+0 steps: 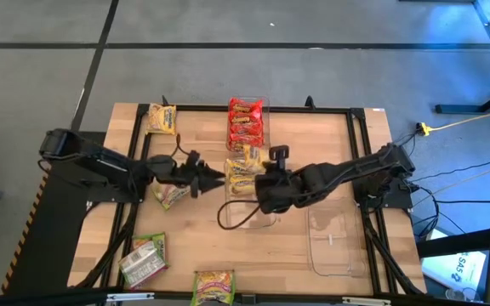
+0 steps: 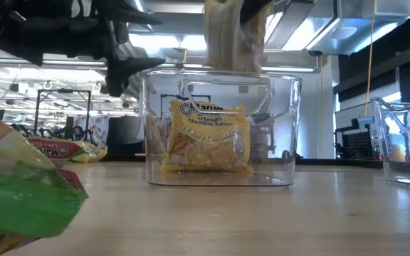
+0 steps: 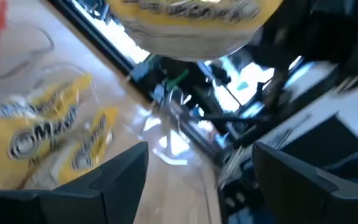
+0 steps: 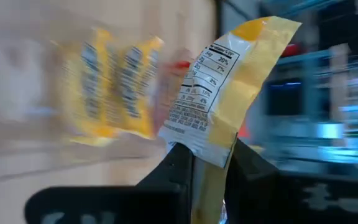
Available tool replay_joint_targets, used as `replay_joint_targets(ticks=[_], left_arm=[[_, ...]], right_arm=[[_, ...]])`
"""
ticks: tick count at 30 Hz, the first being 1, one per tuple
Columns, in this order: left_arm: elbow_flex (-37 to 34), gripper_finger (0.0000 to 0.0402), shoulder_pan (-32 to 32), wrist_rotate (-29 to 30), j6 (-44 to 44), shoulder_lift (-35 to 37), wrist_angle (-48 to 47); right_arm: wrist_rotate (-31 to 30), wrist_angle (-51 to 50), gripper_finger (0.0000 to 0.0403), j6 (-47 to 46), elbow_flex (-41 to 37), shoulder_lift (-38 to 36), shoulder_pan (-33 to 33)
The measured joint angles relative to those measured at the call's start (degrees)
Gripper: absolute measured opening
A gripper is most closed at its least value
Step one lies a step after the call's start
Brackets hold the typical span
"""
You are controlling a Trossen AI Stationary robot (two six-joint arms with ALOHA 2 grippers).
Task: Sort Maruchan noodles
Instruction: Put the yellow noodle pack into the middle transparent bin
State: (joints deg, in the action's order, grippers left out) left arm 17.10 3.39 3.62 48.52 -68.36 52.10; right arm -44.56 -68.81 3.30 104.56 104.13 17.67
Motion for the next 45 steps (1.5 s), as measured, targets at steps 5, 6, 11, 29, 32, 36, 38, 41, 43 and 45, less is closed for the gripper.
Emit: replay_joint_targets(ticks=[5, 6, 11, 29, 32, 36, 38, 41, 43, 45], left_arm=[[0.00, 0.0276, -5.28, -1.84, 4.90, 0.99, -0.15], [0.00, 0.0275, -6.14, -1.85, 5.69, 0.96, -0.19], [0.00, 0.0275, -9.26, -1.86, 9.70, 0.90, 0.26], [0.02, 0.0275, -10.74, -1.04, 15.37, 0.86, 5.22], [0.02, 0.0275, -11.83, -0.78, 14.51, 0.86, 5.11], [0.02, 0.0275, -13.17, -0.09, 14.36, 0.86, 5.08], [0.02, 0.0275, -13.57, 0.01, 14.36, 0.86, 5.01], [0.02, 0.0275, -13.63, 0.56, 14.28, 0.86, 4.82], [0.04, 0.0275, -13.61, 0.54, 14.14, 0.87, 4.34], [0.04, 0.0275, -13.61, -0.10, 14.04, 0.86, 3.96]], right_arm=[[-9.35, 9.97, 0.0028, 10.68, -8.64, 0.03, -0.12], [-9.85, 12.77, 0.0028, 13.05, -10.25, 0.05, -0.09], [-12.96, 27.32, 0.0028, 24.97, -15.90, 0.05, 0.01], [-11.24, 49.49, 0.0028, 54.11, -21.76, 0.05, -1.97], [-11.26, 49.39, 0.0028, 54.14, -21.87, 0.07, -1.96], [-9.40, 49.73, 0.0028, 54.20, -21.87, 0.13, -1.96], [-9.53, 51.78, 0.0028, 55.95, -21.87, 0.73, -2.15], [-9.10, 55.60, 0.0028, 60.51, -21.91, 1.43, -2.38], [-8.55, 58.22, 0.0028, 63.61, -21.87, 2.03, -2.44], [-8.91, 61.18, 0.0028, 66.71, -21.92, 2.91, -2.79]])
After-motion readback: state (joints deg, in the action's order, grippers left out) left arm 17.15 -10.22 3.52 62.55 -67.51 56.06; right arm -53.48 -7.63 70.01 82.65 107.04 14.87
